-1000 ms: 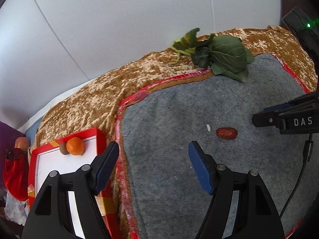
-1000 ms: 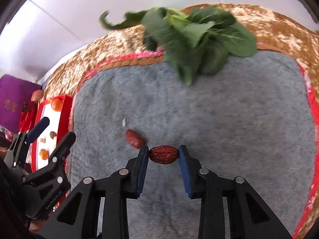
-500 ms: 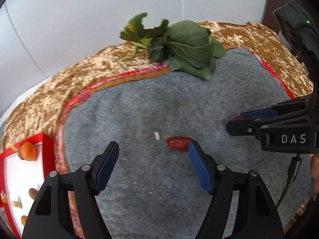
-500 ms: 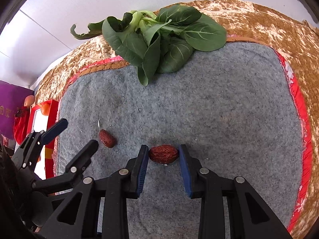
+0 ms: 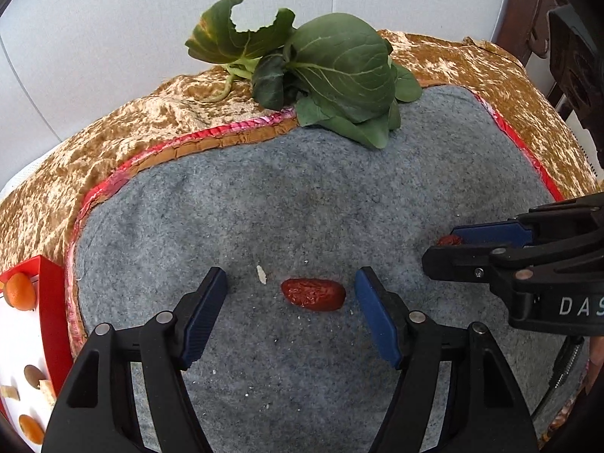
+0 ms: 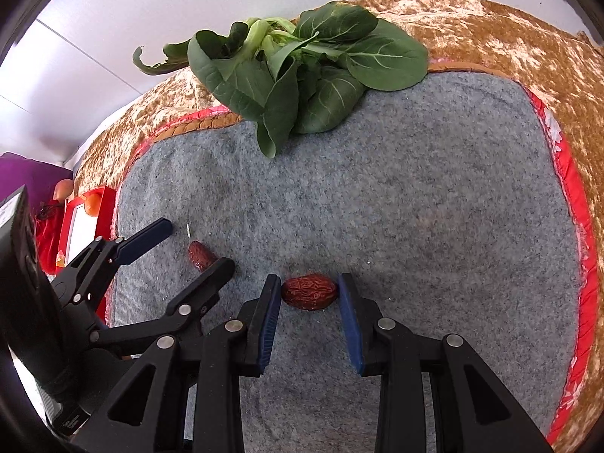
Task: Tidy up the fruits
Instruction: 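Grasp a red date with the right tool while the left tool grasps the other date, then carry both red dates to the white tray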
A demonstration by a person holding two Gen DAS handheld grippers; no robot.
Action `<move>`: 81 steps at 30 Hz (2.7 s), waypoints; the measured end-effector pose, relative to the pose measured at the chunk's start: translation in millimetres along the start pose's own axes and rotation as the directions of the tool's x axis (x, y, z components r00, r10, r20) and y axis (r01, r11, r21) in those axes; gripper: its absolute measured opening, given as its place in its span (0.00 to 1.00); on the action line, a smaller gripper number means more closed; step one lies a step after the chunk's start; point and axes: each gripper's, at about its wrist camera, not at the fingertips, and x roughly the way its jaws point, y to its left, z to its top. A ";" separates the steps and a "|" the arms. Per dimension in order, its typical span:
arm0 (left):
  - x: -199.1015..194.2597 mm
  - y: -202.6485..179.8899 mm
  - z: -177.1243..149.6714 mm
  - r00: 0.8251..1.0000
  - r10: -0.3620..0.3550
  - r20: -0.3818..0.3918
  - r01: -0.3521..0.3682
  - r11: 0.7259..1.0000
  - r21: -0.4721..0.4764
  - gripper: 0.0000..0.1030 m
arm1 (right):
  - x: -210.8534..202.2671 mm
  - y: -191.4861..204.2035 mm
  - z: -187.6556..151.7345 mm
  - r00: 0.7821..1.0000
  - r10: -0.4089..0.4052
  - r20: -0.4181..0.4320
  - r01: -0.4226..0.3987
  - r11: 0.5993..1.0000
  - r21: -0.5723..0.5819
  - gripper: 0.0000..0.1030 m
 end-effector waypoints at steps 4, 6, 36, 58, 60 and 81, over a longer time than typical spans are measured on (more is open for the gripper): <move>0.6 1.8 0.9 1.000 -0.012 0.010 0.012 1.000 -0.007 0.56 | -2.1 -2.5 -0.8 1.000 0.000 -0.001 0.000 1.000 -0.003 0.31; 0.6 2.5 1.3 1.000 -0.016 0.012 0.017 1.000 -0.007 0.49 | -2.3 -2.2 -0.8 1.000 -0.002 -0.001 0.002 1.000 -0.005 0.31; -69.0 40.0 -38.6 0.996 0.056 0.070 -0.054 0.998 -0.033 0.30 | -2.6 42.9 -0.3 0.995 0.097 -0.004 -0.097 0.994 -0.041 0.31; -170.6 136.7 -119.9 0.927 0.337 0.163 -0.285 0.918 -0.277 0.30 | -15.7 193.2 -24.9 0.955 0.283 0.086 -0.257 0.938 -0.231 0.31; -176.9 145.8 -127.0 0.914 0.373 0.160 -0.316 0.902 -0.295 0.30 | -19.2 205.5 -28.1 0.946 0.309 0.102 -0.275 0.927 -0.256 0.31; -199.7 195.1 -153.2 0.859 0.494 0.134 -0.404 0.816 -0.414 0.30 | -32.5 262.0 -54.0 0.901 0.406 0.150 -0.315 0.853 -0.417 0.31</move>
